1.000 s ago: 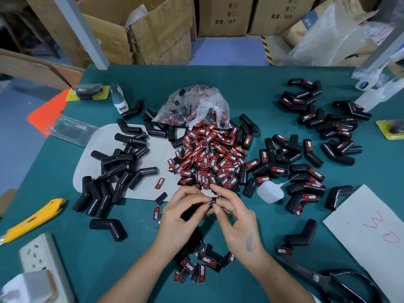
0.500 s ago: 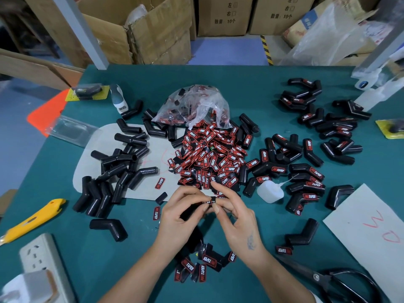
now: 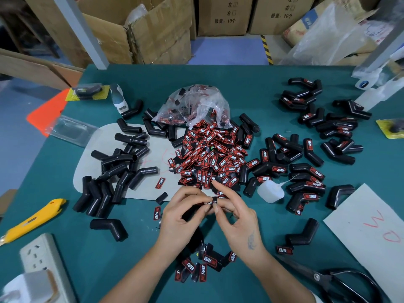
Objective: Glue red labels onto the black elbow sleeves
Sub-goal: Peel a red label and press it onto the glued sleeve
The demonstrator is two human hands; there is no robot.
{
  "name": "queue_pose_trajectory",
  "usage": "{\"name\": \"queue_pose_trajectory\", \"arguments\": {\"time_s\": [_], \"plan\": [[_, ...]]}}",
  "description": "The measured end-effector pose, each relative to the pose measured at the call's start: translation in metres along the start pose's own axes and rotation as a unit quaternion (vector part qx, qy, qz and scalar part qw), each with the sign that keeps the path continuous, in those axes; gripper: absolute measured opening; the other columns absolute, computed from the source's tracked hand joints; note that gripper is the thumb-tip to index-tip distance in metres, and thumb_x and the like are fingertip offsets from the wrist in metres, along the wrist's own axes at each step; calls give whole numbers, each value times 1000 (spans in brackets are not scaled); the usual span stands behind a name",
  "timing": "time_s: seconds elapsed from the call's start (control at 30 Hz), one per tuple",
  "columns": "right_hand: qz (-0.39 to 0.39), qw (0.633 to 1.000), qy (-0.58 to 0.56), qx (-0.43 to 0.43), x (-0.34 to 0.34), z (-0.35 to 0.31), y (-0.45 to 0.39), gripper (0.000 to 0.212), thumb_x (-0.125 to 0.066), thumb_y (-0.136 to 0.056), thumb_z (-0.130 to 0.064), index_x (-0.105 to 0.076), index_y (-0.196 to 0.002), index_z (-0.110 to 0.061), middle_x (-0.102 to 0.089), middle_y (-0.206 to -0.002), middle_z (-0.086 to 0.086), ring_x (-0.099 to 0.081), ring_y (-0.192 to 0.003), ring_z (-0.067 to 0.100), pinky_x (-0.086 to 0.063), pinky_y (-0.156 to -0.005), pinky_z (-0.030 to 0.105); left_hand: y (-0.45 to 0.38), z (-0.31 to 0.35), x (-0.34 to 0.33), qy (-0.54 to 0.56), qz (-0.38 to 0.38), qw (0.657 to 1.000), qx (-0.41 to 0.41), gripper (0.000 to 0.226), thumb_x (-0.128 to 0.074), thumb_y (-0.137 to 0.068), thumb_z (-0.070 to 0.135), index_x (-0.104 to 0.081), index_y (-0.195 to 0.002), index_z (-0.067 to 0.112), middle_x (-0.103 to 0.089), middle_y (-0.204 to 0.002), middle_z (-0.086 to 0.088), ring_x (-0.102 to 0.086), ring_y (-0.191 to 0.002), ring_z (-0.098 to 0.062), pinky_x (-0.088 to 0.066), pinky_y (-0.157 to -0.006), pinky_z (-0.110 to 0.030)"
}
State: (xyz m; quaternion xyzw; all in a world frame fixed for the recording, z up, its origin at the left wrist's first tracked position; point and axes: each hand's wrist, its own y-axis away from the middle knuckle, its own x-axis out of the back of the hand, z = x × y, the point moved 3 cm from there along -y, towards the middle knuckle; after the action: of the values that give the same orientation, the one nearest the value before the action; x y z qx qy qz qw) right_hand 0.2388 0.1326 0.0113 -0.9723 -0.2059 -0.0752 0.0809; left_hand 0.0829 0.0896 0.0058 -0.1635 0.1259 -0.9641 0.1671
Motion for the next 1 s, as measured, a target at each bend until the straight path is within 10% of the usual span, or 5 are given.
{"name": "queue_pose_trajectory", "arguments": {"time_s": [1.0], "plan": [[-25, 999, 43, 8, -2, 16, 4, 63, -57, -103, -17, -41, -157, -47, -76, -105, -16, -73, -104, 10, -51, -94, 16, -1, -7, 7, -45, -49, 997, -50, 11, -69, -98, 14, -75, -107, 14, -62, -112, 5, -67, -107, -18, -49, -96, -25]]}}
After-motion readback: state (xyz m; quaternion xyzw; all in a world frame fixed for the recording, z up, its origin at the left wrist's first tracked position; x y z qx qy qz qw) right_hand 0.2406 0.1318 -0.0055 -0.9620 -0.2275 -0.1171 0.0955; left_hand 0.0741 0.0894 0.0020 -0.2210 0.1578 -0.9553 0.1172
